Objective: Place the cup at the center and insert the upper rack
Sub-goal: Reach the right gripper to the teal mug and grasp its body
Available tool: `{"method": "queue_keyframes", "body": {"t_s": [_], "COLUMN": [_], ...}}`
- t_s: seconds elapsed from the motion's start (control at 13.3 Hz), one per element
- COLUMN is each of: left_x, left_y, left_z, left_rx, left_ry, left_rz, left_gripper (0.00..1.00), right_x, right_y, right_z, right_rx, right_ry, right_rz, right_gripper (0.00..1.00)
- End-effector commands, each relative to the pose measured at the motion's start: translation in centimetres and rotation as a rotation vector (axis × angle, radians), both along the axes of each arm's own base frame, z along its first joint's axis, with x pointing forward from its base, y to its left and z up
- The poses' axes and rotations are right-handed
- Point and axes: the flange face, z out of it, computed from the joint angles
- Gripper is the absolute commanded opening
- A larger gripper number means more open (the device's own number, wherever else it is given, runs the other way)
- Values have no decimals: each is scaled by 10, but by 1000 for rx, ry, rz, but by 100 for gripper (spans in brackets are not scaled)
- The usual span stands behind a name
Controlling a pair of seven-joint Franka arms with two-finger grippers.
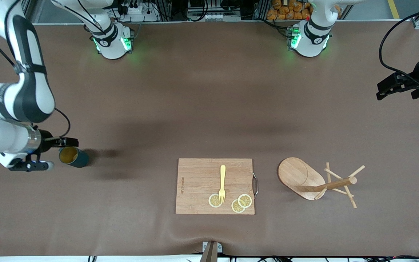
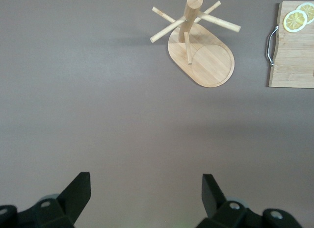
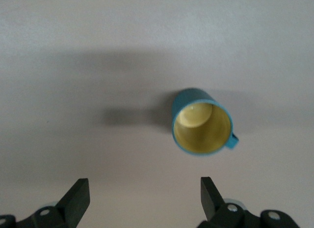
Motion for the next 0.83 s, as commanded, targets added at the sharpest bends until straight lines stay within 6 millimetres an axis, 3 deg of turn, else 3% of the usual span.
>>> {"method": "queue_keyframes", "body": {"t_s": [0.0, 0.23, 0.75], "left_x": [0, 3, 5], "left_y": [-1, -1, -3], "left_z": [3, -3, -6], "left_rx": [7, 7, 10], "left_ry": [-6, 3, 9], "left_rz": [-2, -4, -5], "left_gripper": [100, 100, 100], "right_x": [12, 14, 18], "right_y": [-7, -21, -27], "right_z": [-25, -59, -107], "right_rx": [20, 22, 16], "right_ry": [-16, 11, 23], "right_rz": [45, 29, 22], "right_gripper": [100, 100, 100]}}
